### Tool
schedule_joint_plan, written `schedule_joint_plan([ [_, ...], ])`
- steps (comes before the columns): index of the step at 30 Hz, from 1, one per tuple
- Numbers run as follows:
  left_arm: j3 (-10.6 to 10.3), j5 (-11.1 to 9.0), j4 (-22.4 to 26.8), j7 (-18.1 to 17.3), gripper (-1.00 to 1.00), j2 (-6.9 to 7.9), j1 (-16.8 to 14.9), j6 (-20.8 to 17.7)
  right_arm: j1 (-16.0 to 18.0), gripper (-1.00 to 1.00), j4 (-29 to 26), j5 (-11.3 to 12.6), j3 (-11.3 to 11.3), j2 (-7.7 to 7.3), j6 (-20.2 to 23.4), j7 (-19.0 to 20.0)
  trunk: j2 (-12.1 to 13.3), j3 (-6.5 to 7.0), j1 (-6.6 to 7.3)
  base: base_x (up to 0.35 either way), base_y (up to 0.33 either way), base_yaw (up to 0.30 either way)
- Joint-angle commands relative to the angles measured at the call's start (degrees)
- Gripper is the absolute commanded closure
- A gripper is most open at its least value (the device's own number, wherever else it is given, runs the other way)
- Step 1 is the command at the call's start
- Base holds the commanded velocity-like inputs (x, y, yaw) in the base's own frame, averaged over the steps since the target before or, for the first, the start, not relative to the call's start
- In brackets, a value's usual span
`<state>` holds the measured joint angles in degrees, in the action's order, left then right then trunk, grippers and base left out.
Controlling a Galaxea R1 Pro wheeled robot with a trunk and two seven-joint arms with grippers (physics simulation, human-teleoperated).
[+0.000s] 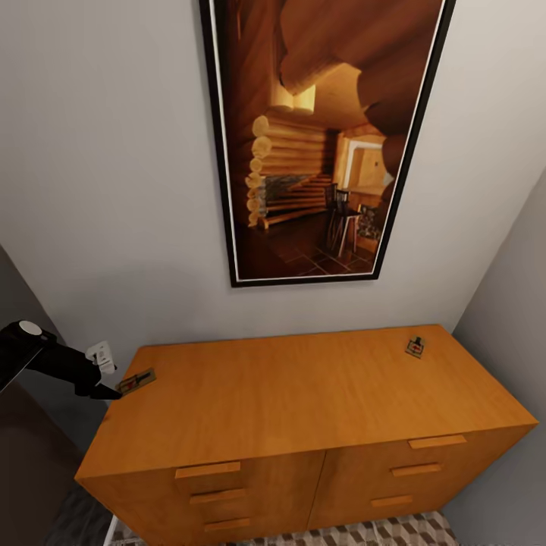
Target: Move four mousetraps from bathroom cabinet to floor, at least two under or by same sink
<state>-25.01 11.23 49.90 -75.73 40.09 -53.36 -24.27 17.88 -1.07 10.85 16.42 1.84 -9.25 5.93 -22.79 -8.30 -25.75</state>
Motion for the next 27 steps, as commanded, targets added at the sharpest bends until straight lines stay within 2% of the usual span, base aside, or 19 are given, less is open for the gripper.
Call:
schedule_joint_plan([
  [1,-0.13,0.1,0.07,-0.21,-1.0,0.05,-0.08,-0.6,0.06,-1.0,0.1,0.62,0.37,0.0,-0.25,0.22,-0.13,-0.22,-0.03,0.0,0.0,0.0],
  [19,-0.13,0.1,0.1,-0.21,-1.0,-0.01,-0.08,-0.68,0.09,-1.0,0.1,0.58,0.37,0.0,-0.25,0.22,-0.13,-1.84,-0.03,0.0,0.0,0.0],
  [27,-0.13,0.1,0.09,-0.21,-1.0,-0.02,-0.08,-0.69,0.08,-1.0,0.1,0.6,0.37,0.0,-0.25,0.22,-0.13,-2.08,-0.03,0.003,0.0,0.0],
])
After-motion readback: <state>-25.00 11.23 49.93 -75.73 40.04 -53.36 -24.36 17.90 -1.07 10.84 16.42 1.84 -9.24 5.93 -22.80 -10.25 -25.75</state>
